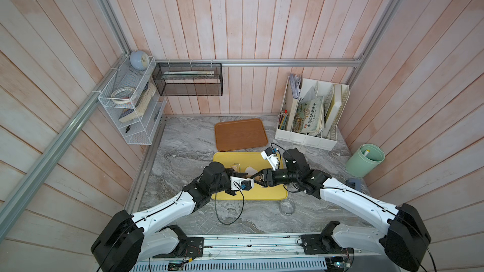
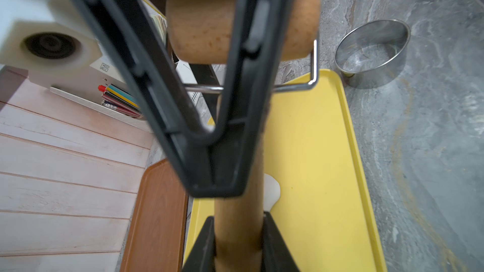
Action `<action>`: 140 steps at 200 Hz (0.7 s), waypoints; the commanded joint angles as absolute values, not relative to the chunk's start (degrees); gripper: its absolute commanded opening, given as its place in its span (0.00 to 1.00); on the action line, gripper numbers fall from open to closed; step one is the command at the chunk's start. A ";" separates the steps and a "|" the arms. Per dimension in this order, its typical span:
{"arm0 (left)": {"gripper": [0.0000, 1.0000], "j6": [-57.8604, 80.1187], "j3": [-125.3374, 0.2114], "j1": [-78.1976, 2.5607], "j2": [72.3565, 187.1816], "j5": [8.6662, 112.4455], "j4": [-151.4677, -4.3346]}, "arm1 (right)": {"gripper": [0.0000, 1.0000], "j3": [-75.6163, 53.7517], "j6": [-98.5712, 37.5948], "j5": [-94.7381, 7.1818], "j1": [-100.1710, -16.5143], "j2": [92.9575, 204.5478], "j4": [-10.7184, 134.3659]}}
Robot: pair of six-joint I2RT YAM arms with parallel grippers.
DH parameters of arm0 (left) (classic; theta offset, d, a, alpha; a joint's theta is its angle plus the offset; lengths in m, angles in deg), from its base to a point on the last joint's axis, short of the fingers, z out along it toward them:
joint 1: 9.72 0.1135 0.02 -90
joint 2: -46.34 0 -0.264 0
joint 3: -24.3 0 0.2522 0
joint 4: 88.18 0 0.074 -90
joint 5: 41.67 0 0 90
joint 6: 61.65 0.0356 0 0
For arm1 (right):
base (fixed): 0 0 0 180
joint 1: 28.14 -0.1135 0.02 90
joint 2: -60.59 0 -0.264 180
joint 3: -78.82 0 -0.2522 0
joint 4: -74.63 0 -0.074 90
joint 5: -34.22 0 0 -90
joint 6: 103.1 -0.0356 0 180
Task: Roll out the dumpling wrappers from the dough
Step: Pick up the rolling pin from the center of the board.
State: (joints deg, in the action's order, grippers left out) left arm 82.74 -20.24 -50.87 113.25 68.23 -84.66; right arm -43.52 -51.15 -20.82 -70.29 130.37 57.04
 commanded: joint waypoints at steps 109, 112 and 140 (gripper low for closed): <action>0.00 83.26 -19.36 -51.74 110.23 72.65 -91.69 | 0.59 -39.08 -46.06 -20.58 -71.38 134.45 50.50; 0.00 83.13 -19.28 -51.73 110.19 72.70 -91.84 | 0.59 -39.02 -46.06 -20.58 -71.38 134.64 50.50; 0.00 83.29 -19.16 -51.73 110.02 72.80 -92.37 | 0.56 -38.89 -45.15 -19.83 -71.45 136.41 50.16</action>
